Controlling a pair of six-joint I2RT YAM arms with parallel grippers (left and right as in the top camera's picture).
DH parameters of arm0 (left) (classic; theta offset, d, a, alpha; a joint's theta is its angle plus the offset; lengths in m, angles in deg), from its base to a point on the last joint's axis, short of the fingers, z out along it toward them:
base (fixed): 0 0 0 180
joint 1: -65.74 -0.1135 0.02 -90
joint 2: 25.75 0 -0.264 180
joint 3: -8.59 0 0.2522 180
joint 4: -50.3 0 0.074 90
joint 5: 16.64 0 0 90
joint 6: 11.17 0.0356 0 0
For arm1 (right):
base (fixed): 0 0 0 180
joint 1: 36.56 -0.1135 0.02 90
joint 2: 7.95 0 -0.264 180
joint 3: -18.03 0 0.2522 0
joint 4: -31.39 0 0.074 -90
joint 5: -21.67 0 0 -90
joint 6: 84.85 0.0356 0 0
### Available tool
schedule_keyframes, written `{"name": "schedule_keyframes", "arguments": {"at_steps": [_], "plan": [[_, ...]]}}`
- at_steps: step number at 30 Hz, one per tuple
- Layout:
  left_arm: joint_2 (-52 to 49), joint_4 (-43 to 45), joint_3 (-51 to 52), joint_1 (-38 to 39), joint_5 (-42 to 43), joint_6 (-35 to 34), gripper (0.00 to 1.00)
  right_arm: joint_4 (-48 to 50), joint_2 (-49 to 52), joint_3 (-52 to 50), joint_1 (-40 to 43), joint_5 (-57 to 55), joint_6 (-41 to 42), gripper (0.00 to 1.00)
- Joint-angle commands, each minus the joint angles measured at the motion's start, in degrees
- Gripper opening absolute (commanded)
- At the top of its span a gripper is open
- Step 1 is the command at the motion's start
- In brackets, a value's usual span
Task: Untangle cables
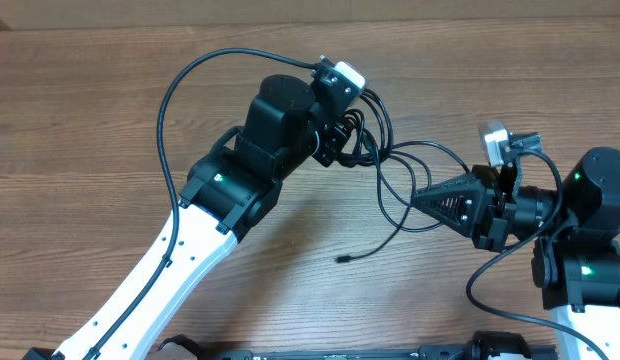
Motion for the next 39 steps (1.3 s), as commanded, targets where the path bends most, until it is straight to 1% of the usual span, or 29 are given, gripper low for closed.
{"name": "schedule_keyframes", "arguments": {"at_steps": [1, 5, 10, 16, 20, 21, 22, 23, 24, 25, 26, 27, 28, 32, 36, 39], "plan": [[0.4, 0.5, -1.1, -1.6, -4.5, -1.0, 0.04, 0.3, -1.6, 0.6, 0.1, 4.6, -0.2, 0.04], [0.1, 0.7, -1.1, -2.6, -4.7, -1.0, 0.04, 0.2, -1.6, 0.6, 0.1, 4.6, 0.2, 0.04], [-1.5, 1.0, -1.1, -4.2, -7.0, -1.1, 0.04, 0.0, -1.6, 0.6, 0.0, 4.6, 0.2, 0.04], [-2.0, 1.8, -1.1, -5.0, -7.0, -1.2, 0.04, -0.2, -1.6, 0.6, 0.0, 4.6, 0.2, 0.04], [-2.0, 3.7, -1.1, -4.9, -3.5, -2.1, 0.04, -0.2, -1.6, 0.6, 0.1, 4.6, 0.2, 0.04], [-2.0, 4.1, -1.1, -4.9, -1.7, -2.1, 0.04, -0.3, -1.6, 0.6, 0.1, 4.6, 0.2, 0.07], [-2.0, 4.3, -1.1, -4.9, -0.2, -2.1, 0.04, -0.7, -1.6, 0.6, 0.1, 4.6, 0.2, 0.19], [-2.0, 4.3, -1.1, -4.9, 0.9, -2.1, 0.04, -0.8, -1.6, 0.6, 0.1, 4.6, 0.2, 0.35], [-2.0, 4.4, -1.1, -4.9, 1.7, -2.1, 0.04, -1.3, -1.6, 0.6, 0.1, 4.6, 0.2, 0.47], [-2.0, 4.4, -1.1, -4.8, 2.2, -2.1, 0.04, -1.6, -1.6, 0.6, 0.1, 4.5, 0.2, 0.61], [-2.0, 4.4, -1.1, -4.8, 2.5, -2.1, 0.04, -2.1, -1.5, 0.6, 0.1, 4.2, 0.2, 0.70], [-2.0, 4.4, -1.1, -4.8, 2.6, -2.1, 0.04, -2.5, -1.5, 0.6, 0.1, 3.8, 0.2, 0.75], [-1.9, 4.4, -1.1, -4.8, 2.6, -2.1, 0.04, -3.4, -1.5, 0.6, 0.1, 2.5, 0.2, 0.78], [-1.1, 4.4, -1.1, -4.8, 2.6, -2.2, 0.04, -8.8, -1.5, 0.6, 0.1, -6.6, 1.9, 0.83], [1.2, 4.4, -1.1, -4.8, 3.8, -2.2, 0.04, -15.5, -1.5, 0.6, 0.1, -18.8, 3.8, 0.84], [3.0, 4.4, -1.1, -4.8, 5.9, -2.3, 0.04, -17.7, -1.5, 0.6, 0.1, -24.4, 6.6, 0.84]]}}
